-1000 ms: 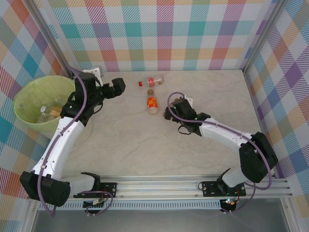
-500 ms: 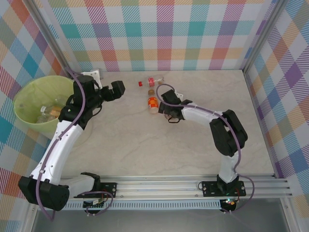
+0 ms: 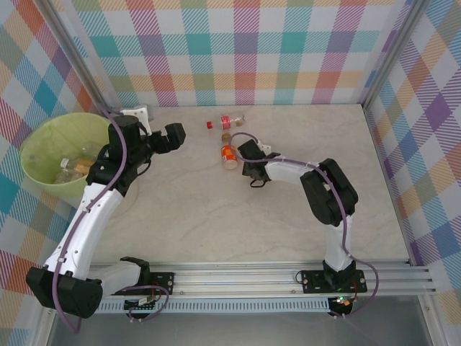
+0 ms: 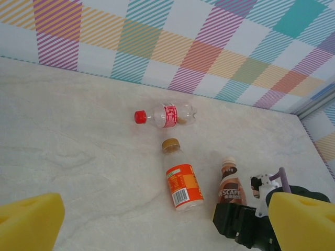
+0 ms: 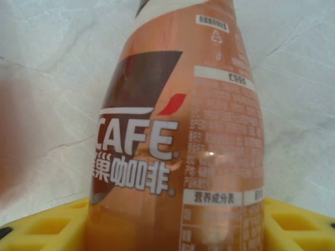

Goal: Put the plastic bottles in the bin

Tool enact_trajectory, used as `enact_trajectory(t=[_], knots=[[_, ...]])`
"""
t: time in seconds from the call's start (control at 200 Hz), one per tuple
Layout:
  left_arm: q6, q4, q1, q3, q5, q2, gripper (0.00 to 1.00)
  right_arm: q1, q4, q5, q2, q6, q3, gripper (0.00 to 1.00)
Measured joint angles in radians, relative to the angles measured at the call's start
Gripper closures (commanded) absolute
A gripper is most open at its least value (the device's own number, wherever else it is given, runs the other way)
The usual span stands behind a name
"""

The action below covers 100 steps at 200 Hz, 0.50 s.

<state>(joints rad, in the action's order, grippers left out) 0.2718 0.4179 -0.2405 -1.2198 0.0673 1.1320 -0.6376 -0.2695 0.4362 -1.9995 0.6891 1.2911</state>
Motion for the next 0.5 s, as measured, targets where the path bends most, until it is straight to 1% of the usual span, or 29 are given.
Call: enact_trajectory(t=[0.125,0.5], knots=[[0.001,0.0,0.0,0.002,0.003,0.0,0.0,0.0,0.057,-0.003,0.061,-0.029,-0.085,0.51],[0.036,-0.002,0.0,0.002,0.023,0.048,0.0,0.0,0.205,-0.045,0.247,-0.082,-0.266,0.52]])
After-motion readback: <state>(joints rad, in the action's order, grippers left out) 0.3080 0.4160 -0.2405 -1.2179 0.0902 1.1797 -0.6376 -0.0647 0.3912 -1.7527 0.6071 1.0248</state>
